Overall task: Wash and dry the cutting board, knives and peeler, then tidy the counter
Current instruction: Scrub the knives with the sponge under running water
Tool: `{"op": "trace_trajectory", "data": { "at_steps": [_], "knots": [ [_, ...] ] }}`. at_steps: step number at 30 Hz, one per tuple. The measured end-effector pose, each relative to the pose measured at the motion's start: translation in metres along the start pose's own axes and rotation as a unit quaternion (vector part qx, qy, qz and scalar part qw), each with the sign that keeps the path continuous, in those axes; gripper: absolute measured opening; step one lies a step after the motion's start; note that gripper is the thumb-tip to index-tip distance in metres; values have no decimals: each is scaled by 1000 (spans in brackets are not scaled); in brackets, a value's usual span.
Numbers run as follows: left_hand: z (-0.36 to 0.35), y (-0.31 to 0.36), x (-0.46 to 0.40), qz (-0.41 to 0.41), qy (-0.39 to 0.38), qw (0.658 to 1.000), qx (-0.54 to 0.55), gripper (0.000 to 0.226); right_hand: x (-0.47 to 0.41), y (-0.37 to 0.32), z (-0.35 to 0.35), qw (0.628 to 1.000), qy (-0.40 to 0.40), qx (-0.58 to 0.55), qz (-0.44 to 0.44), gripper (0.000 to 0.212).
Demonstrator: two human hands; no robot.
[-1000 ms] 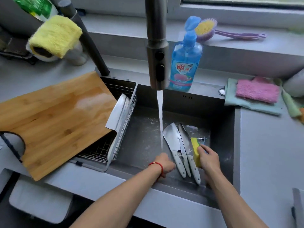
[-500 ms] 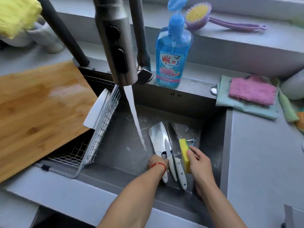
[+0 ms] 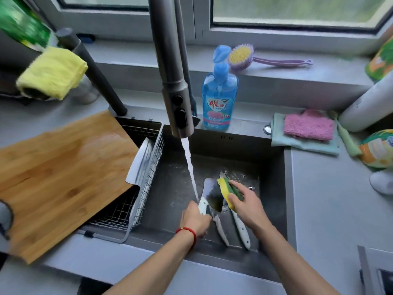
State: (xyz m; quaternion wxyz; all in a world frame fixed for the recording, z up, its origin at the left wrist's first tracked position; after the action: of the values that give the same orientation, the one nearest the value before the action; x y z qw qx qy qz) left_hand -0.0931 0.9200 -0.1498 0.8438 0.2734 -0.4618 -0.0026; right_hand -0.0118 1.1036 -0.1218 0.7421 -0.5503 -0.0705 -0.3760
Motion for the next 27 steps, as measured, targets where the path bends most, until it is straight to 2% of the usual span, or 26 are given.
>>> {"op": "trace_trajectory", "data": {
  "at_steps": [3,4,8,13,15,17,19,24,25,27],
  "knots": [
    [16,11,20,-53,6,997,-51,17,-4,-17,-35,982,-65,165,67,50],
    [26,13,24,-69,12,995,-73,17,-12,-21,-33,977,-61,193,71,50],
    [58,15,37,-101,24,988,-111,18,-41,-37,-6,978,-4,197,60,45],
    [76,24,38,-106,26,992,-57,15,10,-57,-41,967,-63,165,183,36],
    [75,24,39,-110,23,993,-46,15,9,-56,-35,966,-51,152,201,33],
    [71,22,41,-111,14,993,-32,16,-11,-56,-13,983,8,107,152,32],
    [71,22,41,-107,11,994,-14,17,-20,-54,-9,991,28,89,94,31],
    [79,31,35,-106,24,994,14,16,17,-58,-35,978,-23,135,159,29],
    [77,32,36,-104,19,994,14,16,13,-54,-25,979,-2,146,142,29],
    [70,31,39,-101,5,995,13,18,-12,-38,5,989,72,93,85,30]
  ]
}}
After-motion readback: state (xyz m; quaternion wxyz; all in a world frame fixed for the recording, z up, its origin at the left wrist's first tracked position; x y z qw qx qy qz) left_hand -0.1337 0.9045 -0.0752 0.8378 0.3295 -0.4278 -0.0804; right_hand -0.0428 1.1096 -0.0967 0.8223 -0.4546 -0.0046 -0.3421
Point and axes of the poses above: each hand's wrist, its own x-axis away from the middle knuckle, its own z-axis out of the back of the hand, y = z × x, the point moved 9 cm from there along -x, towards the middle knuckle, and after that the axes turned 5 degrees about -y, right-handed, at the moved point
